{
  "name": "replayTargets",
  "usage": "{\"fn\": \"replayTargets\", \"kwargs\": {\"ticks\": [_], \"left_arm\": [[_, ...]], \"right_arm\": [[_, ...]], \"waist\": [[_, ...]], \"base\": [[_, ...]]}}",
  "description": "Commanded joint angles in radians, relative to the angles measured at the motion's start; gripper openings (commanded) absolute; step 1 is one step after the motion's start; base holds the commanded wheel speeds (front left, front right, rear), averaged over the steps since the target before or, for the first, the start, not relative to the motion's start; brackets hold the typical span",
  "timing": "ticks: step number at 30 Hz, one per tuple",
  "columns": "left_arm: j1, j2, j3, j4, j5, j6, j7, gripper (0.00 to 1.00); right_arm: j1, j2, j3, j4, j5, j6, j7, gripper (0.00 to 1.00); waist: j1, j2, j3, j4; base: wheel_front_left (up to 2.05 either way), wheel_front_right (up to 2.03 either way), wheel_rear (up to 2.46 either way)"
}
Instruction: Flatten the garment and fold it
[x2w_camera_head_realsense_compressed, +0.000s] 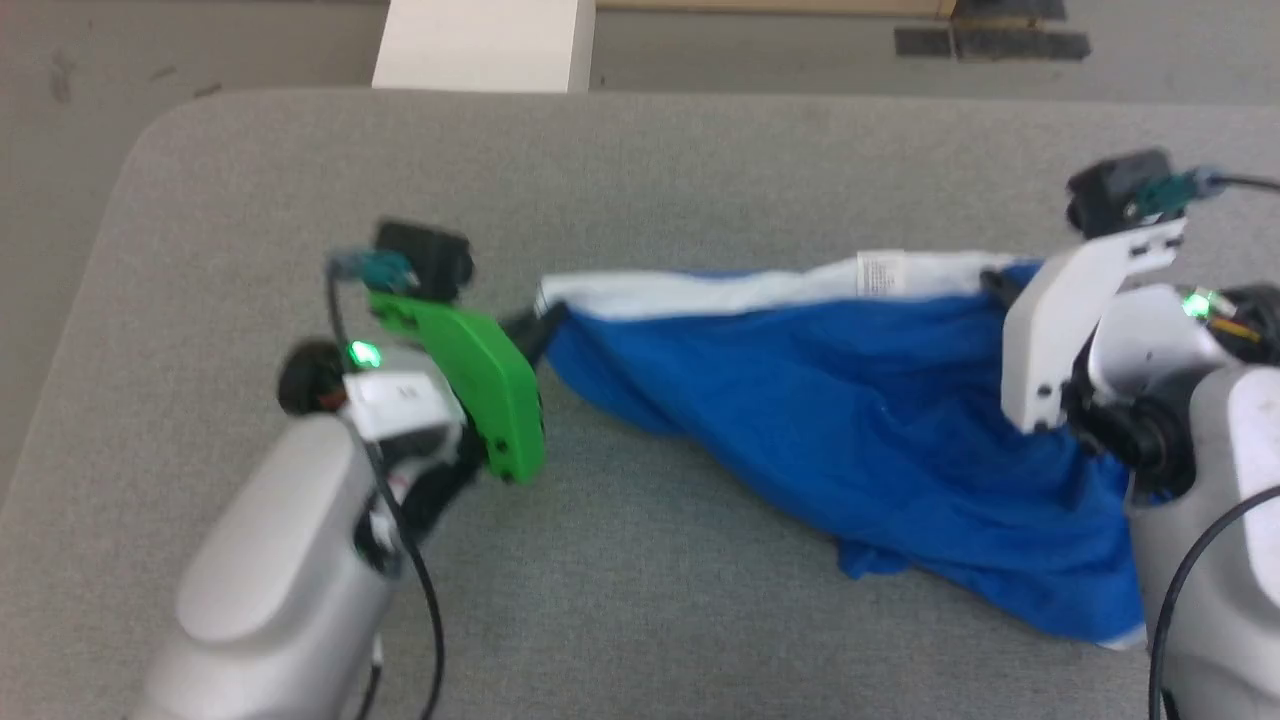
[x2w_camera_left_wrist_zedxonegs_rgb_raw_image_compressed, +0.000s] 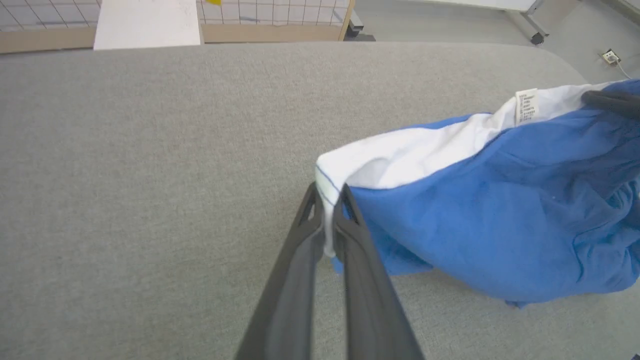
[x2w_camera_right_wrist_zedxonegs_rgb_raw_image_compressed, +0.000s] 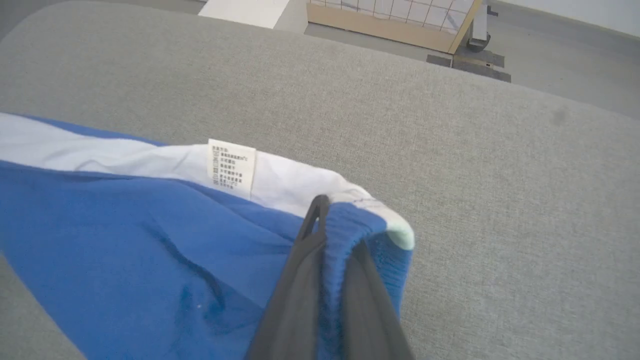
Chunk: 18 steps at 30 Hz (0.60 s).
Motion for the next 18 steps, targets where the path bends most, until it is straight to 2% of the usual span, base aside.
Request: {"fn": "replayTargets", "kwargs": {"ticks": [1,12,18], "left_arm": [[-0.042,0.004,0.019,0.006,-0.01,-0.009,-0.017,0.0],[-0.304,0.004,0.115,0.065,0.026,-0.019,-0.142,0.0],[-0.402,0.003,0.122,0.112,0.049,-0.015,-0.156,0.0]], "right_arm": [[-0.039,-0.002,-0.004,-0.009,0.019,-0.001,-0.017,0.0],[-0.216,-0.015,-0.024,-0.03,0.072,-0.001,-0.094,0.0],[-0.271,-0.007,-0.034,-0.016,0.06,-0.001,-0.102,0.0]], "waist": [[0.0,0.0,-0.056,-0.015],[0.0,0.0,-0.16,-0.023],[0.0,0.0,-0.168,-0.026]], "base": [[0.0,0.0,0.0],[0.0,0.0,0.0],[0.0,0.0,0.0]]}}
